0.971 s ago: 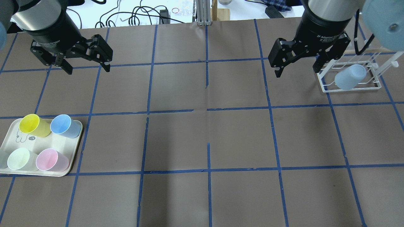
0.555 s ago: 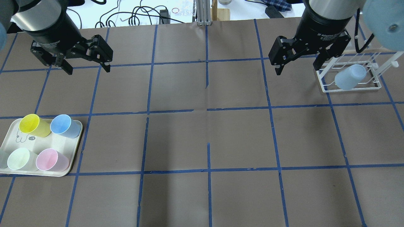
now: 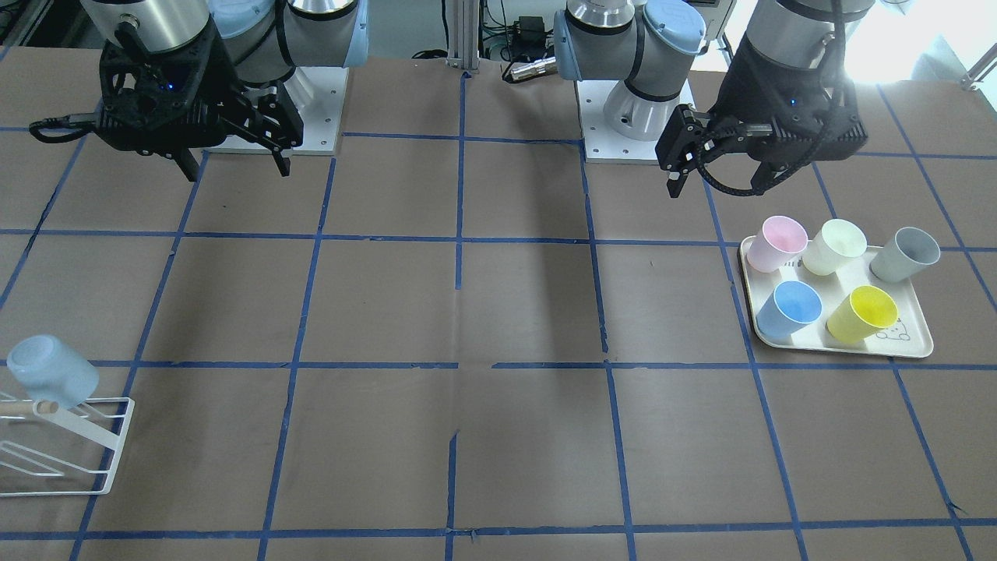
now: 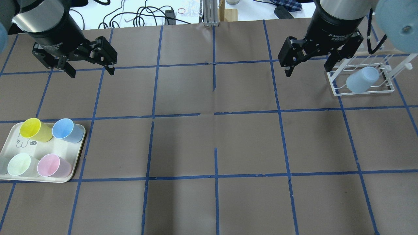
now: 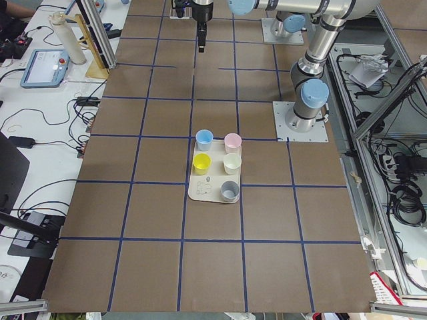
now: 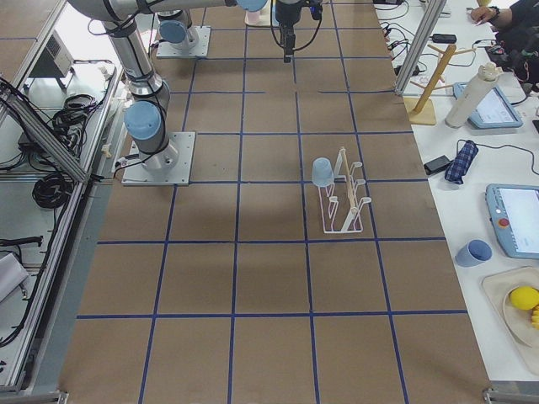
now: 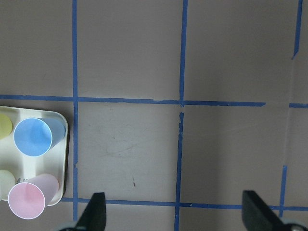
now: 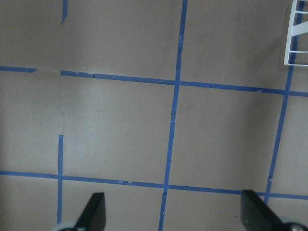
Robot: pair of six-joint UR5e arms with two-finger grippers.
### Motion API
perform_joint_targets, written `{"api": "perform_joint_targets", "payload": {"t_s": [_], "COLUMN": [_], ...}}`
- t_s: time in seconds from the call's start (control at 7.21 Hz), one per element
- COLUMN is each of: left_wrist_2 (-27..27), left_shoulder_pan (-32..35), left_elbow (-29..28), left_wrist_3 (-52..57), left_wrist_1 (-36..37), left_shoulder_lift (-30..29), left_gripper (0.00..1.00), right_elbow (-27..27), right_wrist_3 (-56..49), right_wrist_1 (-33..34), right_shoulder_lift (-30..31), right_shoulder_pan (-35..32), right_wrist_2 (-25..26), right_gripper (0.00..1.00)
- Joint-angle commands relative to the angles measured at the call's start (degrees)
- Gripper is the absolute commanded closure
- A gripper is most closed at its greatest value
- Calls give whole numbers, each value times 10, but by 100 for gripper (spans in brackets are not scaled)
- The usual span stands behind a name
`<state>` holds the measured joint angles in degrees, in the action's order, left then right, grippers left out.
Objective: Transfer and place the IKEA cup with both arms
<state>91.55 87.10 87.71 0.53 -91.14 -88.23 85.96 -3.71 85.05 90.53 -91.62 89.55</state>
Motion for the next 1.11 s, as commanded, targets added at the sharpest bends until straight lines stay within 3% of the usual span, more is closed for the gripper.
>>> {"api": "perform_joint_targets", "payload": {"t_s": [0.0, 0.14, 0.55, 0.83, 0.97], "left_wrist_2": [0, -1, -1, -1, -1], "left_shoulder_pan": [0, 0, 0, 0, 0], "left_elbow": [0, 0, 0, 0, 1], "left_wrist_3": [0, 0, 0, 0, 0], "left_wrist_1": [0, 0, 0, 0, 0], "left_shoulder_lift": [0, 1, 1, 1, 1], "left_gripper": [0, 0, 0, 0, 0], "right_elbow": [-6, -10, -25, -17, -11], "right_wrist_3": [0, -6, -166, -290, -326], "right_wrist_1": [-4, -8, 3, 41, 71], "right_shoulder_lift": [2, 4, -1, -1, -19], "right_shoulder_pan": [39, 64, 146, 227, 232], "right_wrist_2": [4, 14, 9, 9, 11], "right_gripper": [0, 0, 1, 1, 2]}}
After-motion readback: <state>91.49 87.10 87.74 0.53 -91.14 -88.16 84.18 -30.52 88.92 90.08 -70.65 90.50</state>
